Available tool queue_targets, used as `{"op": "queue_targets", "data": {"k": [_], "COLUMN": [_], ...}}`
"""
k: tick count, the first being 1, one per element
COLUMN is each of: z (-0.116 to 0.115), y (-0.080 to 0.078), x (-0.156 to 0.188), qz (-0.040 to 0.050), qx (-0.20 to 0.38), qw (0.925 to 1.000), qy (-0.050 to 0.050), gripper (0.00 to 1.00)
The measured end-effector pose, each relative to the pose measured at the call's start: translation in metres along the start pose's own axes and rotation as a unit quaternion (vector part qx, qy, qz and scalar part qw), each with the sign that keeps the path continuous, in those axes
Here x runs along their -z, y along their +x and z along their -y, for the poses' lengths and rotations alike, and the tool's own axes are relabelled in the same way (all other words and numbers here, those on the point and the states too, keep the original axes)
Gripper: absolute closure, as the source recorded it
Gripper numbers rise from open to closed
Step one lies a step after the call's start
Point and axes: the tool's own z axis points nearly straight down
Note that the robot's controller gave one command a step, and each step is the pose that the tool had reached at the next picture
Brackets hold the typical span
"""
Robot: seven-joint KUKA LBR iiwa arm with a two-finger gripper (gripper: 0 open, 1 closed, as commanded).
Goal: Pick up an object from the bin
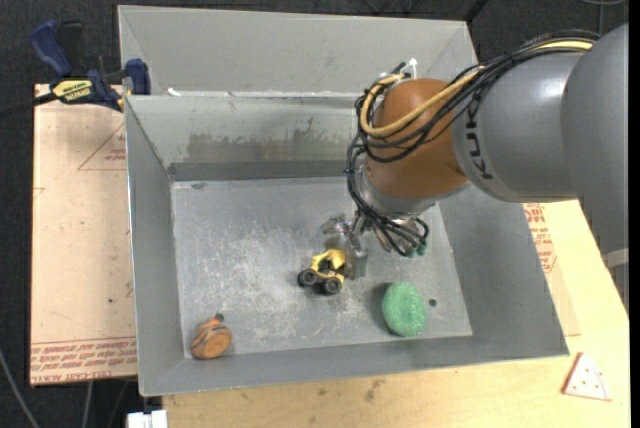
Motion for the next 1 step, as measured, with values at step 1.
{"op": "queue_targets", "data": {"k": [1], "z": [-0.0053], "y": [0.0026], "x": [0.0204], "qz": [0.0003], "qx": [-0.065], "qw": [0.9979], "qy": [0.000], "gripper": [1.00]}}
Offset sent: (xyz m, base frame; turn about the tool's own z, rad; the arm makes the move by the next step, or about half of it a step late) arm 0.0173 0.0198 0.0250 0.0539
